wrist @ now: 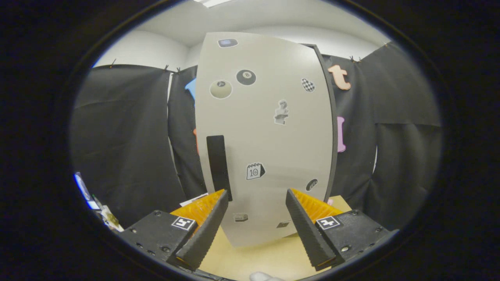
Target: Open the shoe cabinet door, grab the shoes and put them into the shoe cabinet, then close the shoe cabinet door.
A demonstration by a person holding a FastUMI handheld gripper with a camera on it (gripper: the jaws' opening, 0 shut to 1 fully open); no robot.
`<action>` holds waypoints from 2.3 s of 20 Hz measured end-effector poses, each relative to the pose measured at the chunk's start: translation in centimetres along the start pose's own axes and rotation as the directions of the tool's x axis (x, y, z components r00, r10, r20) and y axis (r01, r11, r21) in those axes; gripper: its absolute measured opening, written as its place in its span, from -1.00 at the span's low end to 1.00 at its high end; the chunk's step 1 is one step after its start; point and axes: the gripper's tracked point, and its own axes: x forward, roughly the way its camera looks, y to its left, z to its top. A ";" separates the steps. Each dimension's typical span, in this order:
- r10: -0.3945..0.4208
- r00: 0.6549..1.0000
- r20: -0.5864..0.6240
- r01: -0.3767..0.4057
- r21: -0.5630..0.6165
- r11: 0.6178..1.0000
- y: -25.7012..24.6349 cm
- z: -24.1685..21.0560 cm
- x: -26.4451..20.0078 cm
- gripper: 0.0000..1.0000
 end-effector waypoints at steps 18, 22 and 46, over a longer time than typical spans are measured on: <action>-0.217 0.976 0.007 0.217 0.003 0.976 -7.6 -1.6 -12.3 0.95; -0.208 0.978 -0.011 0.209 0.013 0.978 -7.3 -2.5 -12.8 0.95; -0.183 0.983 -0.007 0.183 -0.012 0.983 -6.3 -2.1 -12.8 0.95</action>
